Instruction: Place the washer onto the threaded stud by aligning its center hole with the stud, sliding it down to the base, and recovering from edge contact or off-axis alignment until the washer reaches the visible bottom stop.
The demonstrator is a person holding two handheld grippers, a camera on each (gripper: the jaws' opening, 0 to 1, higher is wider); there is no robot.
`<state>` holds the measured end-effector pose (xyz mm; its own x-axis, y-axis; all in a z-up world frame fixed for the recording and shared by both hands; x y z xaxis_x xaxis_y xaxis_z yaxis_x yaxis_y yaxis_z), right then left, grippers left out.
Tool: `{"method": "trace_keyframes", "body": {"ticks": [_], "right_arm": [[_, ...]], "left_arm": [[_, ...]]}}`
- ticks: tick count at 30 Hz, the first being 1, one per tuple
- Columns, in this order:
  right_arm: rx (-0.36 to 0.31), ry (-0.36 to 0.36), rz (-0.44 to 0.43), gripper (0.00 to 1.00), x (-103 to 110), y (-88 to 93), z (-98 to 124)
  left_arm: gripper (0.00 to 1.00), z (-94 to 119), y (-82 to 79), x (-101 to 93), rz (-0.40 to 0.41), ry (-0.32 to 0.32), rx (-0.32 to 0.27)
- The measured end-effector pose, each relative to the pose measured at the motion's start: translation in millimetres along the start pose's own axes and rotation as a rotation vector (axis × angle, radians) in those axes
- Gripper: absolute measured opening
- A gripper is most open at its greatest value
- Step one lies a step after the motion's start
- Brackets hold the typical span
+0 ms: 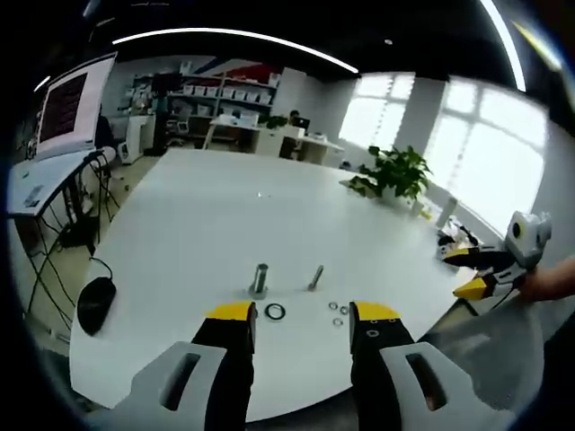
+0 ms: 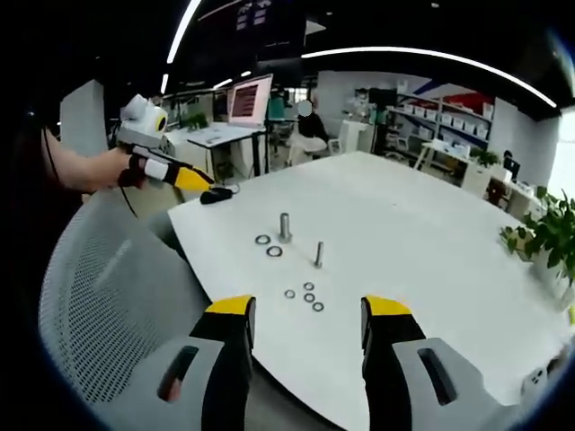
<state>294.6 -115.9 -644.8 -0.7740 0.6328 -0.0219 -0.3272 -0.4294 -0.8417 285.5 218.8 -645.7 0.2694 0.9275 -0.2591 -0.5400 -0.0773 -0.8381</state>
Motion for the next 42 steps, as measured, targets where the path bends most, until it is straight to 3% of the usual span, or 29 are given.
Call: {"method": "trace_keyframes", "body": {"ticks": [6, 20, 22, 27, 33, 42], "right_arm": [[0.008, -0.006, -0.025, 0.47, -1, 2.0, 1], [-0.038, 0.027, -0.050, 0.48, -7, 0.1, 7], [-0.038, 0.034, -0.052, 0.48, -9, 1.1, 8], [-0.053, 0.042, -0.057, 0.49, -9, -0.4, 9], [-0.045, 0.032, -0.047, 0.49, -8, -0.5, 7], [-0.060, 0.051, -0.079, 0.49, -14, 1.0, 11]], "left_arm": [[0.40, 0, -1.3, 3.0, 0.000, -0.007, -0.001], [0.41, -10, -1.1, 12.4, 0.138, 0.018, 0.052], [0.40, -13, -0.1, 17.2, 0.096, 0.016, 0.085], [0.40, -26, -7.0, 28.0, 0.091, 0.014, 0.112], [0.40, -50, -12.9, 38.1, 0.031, 0.012, 0.179], [0.41, -86, -6.0, 43.3, -0.153, 0.038, 0.367]]}}
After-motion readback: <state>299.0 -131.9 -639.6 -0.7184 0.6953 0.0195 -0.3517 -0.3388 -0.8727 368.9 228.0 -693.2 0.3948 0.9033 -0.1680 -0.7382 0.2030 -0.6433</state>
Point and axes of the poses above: the point that each gripper's makers call its tool centre point, and the gripper's own axes: z roughly backward along the fingers, x roughly to its left, y roughly out of its underside, the point moved 10 cm from there along z, roughly backward along the fingers, and after that the axes turned 3 degrees about -y, right-handed, at the moved point
